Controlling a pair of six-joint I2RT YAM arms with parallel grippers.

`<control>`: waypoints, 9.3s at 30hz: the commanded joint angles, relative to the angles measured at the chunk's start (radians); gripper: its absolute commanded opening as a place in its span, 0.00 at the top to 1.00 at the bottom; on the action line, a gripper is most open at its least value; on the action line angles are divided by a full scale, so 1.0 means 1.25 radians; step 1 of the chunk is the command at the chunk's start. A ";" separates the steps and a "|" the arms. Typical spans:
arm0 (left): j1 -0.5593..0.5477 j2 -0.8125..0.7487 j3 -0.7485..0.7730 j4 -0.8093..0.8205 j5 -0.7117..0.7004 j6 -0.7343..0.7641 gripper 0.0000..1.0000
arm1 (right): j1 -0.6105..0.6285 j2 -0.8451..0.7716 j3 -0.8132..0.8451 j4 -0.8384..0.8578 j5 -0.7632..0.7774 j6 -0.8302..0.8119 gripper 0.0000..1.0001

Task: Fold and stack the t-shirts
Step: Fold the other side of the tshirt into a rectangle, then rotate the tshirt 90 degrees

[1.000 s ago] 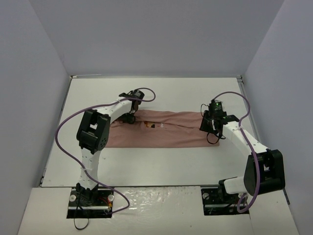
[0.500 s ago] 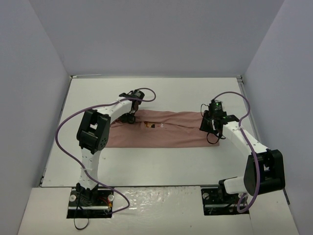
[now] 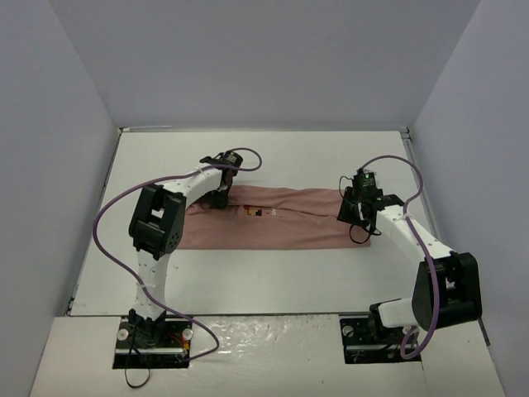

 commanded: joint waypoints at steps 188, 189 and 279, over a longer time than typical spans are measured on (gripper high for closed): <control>0.273 -0.137 0.096 0.005 0.516 -0.261 0.49 | -0.117 0.207 0.336 -0.078 0.056 -0.021 0.63; 0.269 -0.140 0.082 0.005 0.514 -0.269 0.49 | -0.113 0.220 0.340 -0.077 0.054 -0.021 0.63; 0.285 -0.194 0.068 -0.115 0.505 -0.198 0.56 | -0.055 0.233 0.206 0.038 -0.071 -0.066 0.67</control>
